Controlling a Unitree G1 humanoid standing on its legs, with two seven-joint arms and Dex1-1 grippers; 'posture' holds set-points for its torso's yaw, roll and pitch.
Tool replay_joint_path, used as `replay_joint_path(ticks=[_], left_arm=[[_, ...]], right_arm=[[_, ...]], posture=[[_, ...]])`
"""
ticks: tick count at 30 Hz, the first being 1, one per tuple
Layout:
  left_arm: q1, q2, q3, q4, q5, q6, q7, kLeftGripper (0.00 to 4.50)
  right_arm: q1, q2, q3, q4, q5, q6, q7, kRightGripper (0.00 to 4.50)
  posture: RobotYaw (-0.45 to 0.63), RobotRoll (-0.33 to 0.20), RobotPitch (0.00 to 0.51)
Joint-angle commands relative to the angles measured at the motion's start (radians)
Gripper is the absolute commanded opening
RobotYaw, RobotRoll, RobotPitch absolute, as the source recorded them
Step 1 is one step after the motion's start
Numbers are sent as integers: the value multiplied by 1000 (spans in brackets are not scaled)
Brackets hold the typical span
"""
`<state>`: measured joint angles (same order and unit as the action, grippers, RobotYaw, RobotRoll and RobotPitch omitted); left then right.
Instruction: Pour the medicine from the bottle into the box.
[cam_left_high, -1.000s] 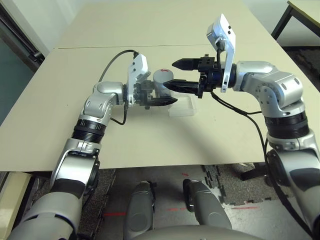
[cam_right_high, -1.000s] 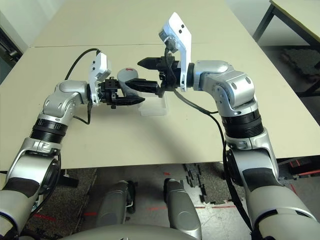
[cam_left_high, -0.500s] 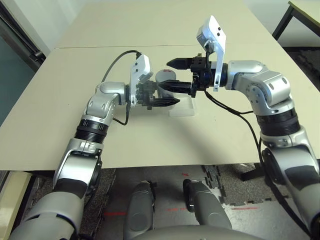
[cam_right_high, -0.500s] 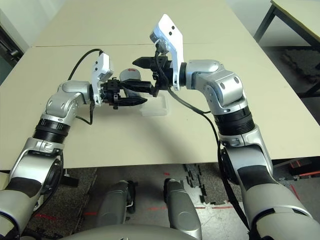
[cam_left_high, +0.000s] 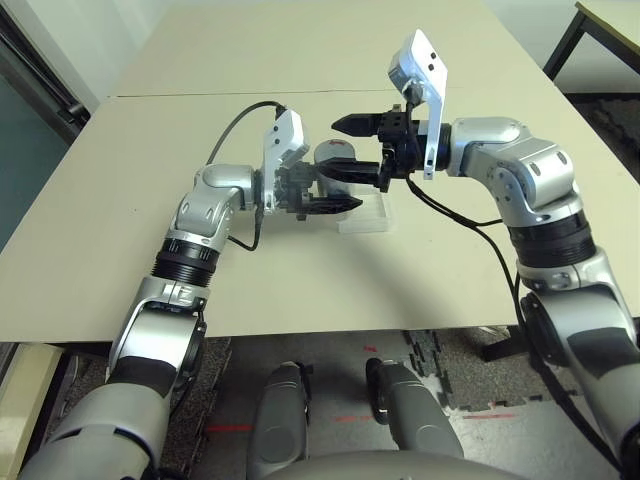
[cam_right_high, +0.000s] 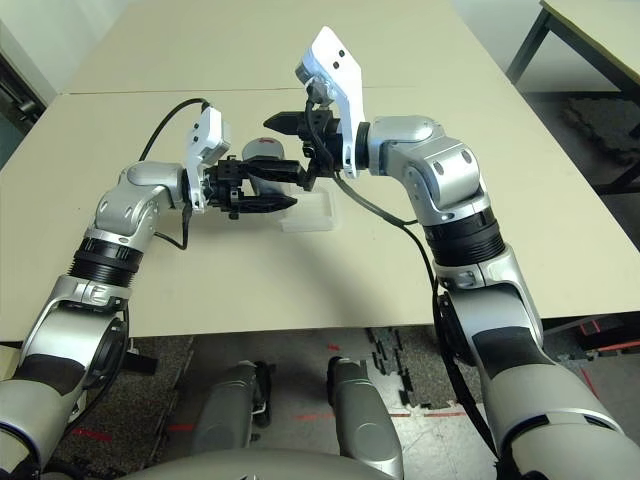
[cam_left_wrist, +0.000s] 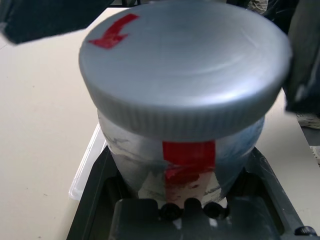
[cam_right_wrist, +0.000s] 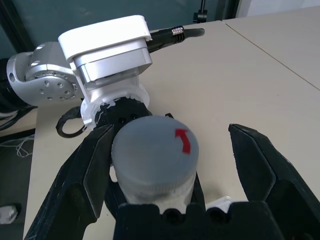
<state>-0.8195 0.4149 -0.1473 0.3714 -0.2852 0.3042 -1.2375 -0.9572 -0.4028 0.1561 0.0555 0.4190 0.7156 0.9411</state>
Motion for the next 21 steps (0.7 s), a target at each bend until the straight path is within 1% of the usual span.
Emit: replay_joint_path(ticks=[1,21], left_arm=[[-17,7,-2,7,11,-12,-3,2539],[-28,12,2,38,17,-29,-9,2539]], right_arm=[[16,-22,-23,-31,14,17,3,4500],[57,-93,-76,-94,54,66,-7,4500]], posture=[[12,0,154],[-1,0,153]])
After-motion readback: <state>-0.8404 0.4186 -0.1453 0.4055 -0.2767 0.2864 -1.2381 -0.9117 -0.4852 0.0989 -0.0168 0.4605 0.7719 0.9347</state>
